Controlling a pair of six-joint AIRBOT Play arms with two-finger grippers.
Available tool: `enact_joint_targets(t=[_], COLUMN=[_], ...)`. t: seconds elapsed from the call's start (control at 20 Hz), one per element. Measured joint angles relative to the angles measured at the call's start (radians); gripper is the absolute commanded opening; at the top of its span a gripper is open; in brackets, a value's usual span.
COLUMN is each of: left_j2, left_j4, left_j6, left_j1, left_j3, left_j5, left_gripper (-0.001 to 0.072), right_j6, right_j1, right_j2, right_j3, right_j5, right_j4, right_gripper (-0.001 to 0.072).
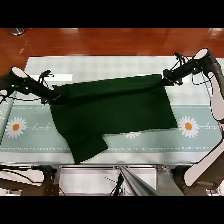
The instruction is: Fold the shirts.
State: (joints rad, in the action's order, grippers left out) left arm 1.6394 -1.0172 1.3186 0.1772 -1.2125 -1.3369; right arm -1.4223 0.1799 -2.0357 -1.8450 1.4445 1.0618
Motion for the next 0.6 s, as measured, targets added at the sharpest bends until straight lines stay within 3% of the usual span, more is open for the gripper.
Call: enact_joint_targets(t=[0.35, 0.45, 0.6], left_j2=[-0.126, -0.223, -0.393], left_j4=[-0.09, -0.168, -0.158], left_j6=[0.068, 0.105, 0.116], left_j1=[0.047, 0.096, 0.199], left_j3=[0.06, 0.174, 0.423], left_j5=[-0.11, -0.119, -0.08], left_gripper=[0.0704, 0.0704, 0.0704], right_j6=[-0.019, -0.008, 0.051], right_j1=[0.044, 0.072, 0.106], right_j2=[0.128, 0.227, 0.421], right_j3=[0.058, 0.18, 0.479], right_j5=[0.089, 0.066, -0.068], right_j4=[0.074, 0.078, -0.014], right_gripper=[0.0625, 0.0625, 0.0625])
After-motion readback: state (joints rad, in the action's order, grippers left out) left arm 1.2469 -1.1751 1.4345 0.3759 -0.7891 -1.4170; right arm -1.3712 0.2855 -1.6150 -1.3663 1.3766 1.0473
